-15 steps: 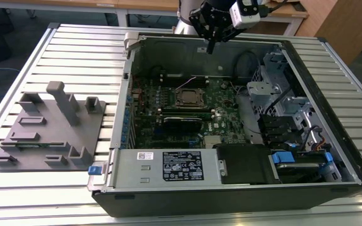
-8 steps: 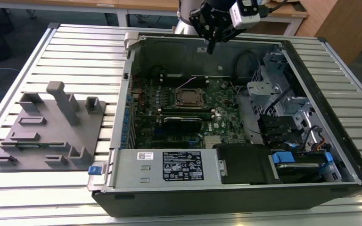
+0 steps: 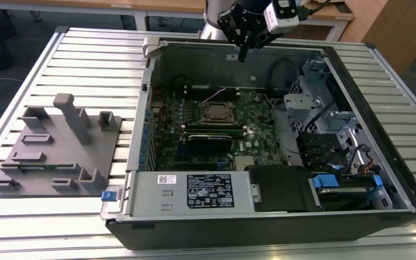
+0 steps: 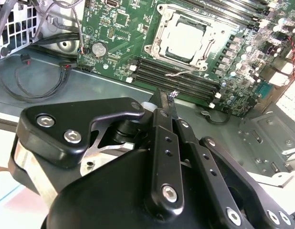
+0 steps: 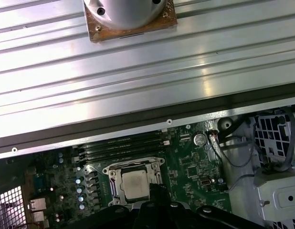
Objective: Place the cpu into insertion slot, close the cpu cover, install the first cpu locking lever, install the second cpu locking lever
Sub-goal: 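Install the first cpu locking lever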
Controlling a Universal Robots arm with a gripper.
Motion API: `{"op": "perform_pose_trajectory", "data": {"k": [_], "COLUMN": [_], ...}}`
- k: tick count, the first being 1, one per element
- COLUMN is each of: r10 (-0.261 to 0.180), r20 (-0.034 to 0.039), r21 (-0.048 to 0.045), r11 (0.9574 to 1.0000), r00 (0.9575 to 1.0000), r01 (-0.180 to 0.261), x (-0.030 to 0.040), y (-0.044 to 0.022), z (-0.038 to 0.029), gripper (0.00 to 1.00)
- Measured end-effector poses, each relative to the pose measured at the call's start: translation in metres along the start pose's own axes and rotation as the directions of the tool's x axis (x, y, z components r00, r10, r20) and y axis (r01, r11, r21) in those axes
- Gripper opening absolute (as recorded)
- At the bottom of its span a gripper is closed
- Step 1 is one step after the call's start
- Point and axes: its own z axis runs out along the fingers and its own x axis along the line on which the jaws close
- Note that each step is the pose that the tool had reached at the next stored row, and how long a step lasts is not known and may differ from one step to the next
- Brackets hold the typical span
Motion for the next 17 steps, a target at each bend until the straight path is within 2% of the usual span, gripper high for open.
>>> {"op": "perform_pose_trajectory", "data": {"k": [17], "r10": [0.0], "r20": [0.0027], "r21": [-0.0004], "r11": [1.0], "r00": [1.0], "r01": [0.0], "x": [-0.0001], "y": [-0.0003], "z": [0.0025], "gripper": [0.1]}}
